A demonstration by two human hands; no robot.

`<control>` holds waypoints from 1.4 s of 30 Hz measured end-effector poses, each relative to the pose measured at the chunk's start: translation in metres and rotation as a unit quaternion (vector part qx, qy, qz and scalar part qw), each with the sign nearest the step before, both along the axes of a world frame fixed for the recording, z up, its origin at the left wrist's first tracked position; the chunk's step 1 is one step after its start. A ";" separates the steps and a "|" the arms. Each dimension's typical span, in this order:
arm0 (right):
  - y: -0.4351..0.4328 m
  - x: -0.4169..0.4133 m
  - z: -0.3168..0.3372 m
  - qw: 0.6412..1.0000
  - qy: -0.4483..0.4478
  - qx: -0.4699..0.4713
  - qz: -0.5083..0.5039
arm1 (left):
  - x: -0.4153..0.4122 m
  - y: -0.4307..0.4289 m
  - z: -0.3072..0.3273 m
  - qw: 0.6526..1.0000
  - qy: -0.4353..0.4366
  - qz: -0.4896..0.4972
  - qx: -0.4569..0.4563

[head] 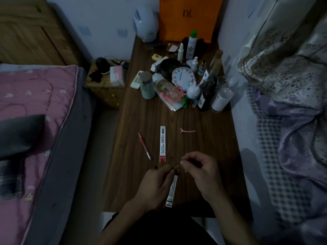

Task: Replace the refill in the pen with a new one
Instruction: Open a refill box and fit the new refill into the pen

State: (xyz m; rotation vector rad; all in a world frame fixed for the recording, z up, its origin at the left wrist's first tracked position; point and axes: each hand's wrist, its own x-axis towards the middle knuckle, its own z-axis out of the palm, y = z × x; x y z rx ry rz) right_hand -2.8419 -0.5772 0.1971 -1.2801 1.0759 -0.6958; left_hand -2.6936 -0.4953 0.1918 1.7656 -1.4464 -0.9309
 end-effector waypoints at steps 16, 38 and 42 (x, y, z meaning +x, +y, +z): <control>0.004 0.020 0.017 0.998 -0.050 -0.020 0.038 | 0.013 0.007 0.018 0.998 0.002 0.018 -0.058; 0.003 0.021 0.015 0.994 0.027 -0.066 0.081 | 0.017 0.008 0.017 0.999 0.009 0.007 -0.047; 0.000 0.019 0.014 0.992 0.045 -0.080 0.089 | 0.018 0.004 0.014 1.000 0.002 -0.002 -0.029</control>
